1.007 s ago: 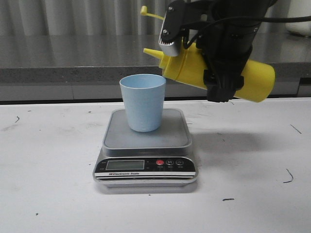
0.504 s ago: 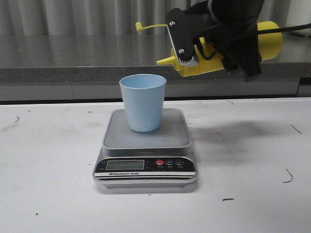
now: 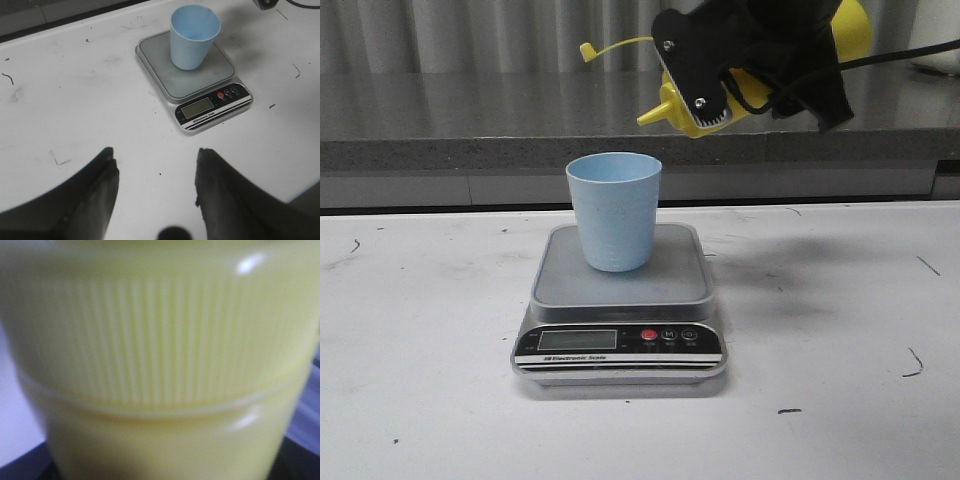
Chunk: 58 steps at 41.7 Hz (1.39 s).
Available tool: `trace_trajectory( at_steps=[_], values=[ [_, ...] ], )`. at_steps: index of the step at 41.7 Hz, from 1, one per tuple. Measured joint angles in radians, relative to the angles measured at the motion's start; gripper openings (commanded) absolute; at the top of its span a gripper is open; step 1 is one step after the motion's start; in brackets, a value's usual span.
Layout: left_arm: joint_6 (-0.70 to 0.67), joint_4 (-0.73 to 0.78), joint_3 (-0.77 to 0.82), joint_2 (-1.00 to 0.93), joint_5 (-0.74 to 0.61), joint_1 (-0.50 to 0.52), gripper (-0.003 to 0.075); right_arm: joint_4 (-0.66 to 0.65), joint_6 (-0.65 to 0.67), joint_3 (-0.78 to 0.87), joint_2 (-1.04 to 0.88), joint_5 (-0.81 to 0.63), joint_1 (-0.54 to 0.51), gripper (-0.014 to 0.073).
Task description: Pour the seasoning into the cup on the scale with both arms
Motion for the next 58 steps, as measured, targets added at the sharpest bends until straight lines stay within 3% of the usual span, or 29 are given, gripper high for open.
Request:
trace_trajectory(
  at_steps=[17, 33, 41, 49, 58],
  values=[
    [0.0, 0.0, 0.0, 0.0, 0.0, 0.0, 0.0356, 0.04, 0.049, 0.0, 0.006, -0.002, 0.0, 0.0363],
    [0.0, 0.0, 0.0, 0.0, 0.0, 0.0, 0.0356, 0.18, 0.486, 0.0, 0.0, 0.02, 0.0, 0.0363],
    [0.0, 0.0, 0.0, 0.0, 0.0, 0.0, 0.0356, 0.365, 0.575, 0.0, -0.066, 0.006, -0.03, 0.0363],
    [0.0, 0.0, 0.0, 0.0, 0.0, 0.0, 0.0356, 0.597, 0.579, 0.006, -0.161, -0.056, -0.145, 0.0363],
    [0.0, 0.0, 0.0, 0.0, 0.0, 0.0, 0.0356, 0.896, 0.581, 0.177, -0.295, -0.3, -0.309, 0.0363]
  ],
)
